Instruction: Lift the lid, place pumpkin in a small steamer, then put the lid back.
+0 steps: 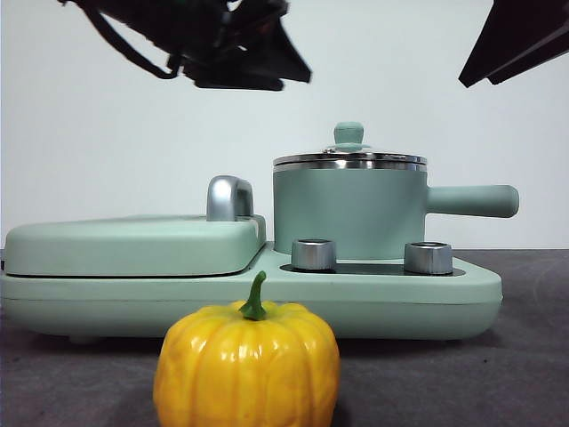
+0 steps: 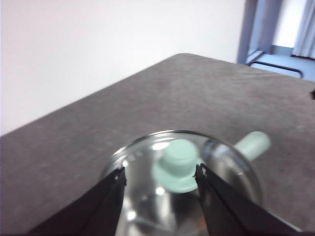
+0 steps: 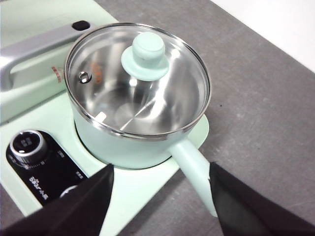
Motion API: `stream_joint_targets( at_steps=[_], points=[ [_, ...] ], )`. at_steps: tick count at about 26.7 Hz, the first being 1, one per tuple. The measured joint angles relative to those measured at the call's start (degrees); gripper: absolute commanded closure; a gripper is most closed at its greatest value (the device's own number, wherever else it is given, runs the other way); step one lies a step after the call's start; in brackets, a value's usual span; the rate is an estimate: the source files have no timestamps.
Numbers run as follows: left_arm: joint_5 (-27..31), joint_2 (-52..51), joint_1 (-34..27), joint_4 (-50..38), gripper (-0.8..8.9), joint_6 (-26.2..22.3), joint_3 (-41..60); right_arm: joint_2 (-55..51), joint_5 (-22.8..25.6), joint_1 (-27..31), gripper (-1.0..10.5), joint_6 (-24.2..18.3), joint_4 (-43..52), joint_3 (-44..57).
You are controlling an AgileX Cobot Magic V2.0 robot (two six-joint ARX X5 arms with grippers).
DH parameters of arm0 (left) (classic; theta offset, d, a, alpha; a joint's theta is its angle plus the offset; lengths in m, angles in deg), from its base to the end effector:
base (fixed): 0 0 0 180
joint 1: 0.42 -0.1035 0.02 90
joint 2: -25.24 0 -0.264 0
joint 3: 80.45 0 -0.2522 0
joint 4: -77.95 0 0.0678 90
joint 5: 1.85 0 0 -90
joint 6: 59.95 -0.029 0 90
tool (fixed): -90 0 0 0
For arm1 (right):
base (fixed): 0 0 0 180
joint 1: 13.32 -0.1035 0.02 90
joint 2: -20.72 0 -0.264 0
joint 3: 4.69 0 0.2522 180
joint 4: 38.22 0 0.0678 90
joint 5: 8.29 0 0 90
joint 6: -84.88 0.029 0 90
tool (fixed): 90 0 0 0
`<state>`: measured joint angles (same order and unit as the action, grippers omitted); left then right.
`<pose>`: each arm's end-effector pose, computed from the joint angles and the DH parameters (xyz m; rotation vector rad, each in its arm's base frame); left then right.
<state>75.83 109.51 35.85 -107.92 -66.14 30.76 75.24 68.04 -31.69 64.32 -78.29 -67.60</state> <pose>0.2636 -0.2011 0.2828 0.1371 0.1233 -0.8546 0.1857 0.0689 0.3049 -0.3633 0.4560 0.6396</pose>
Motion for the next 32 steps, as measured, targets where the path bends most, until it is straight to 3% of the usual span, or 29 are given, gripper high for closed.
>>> stream_joint_targets(
  at_steps=[6,17,24,32],
  points=[
    [0.0,4.8,2.9,-0.1,5.81,0.9,-4.9,0.0,0.0,0.0,6.4,2.5,0.0,0.0],
    [0.0,15.8,4.1,4.1,5.81,1.1,-18.0,0.0,0.0,0.0,6.4,2.9,0.0,0.0],
    [0.2,17.9,4.1,7.8,5.82,1.0,-19.1,0.0,0.0,0.0,6.4,2.9,0.0,0.0],
    [0.8,17.9,4.0,11.7,5.93,-3.2,-19.1,0.0,0.0,0.0,6.4,2.9,0.0,0.0]
  ],
)
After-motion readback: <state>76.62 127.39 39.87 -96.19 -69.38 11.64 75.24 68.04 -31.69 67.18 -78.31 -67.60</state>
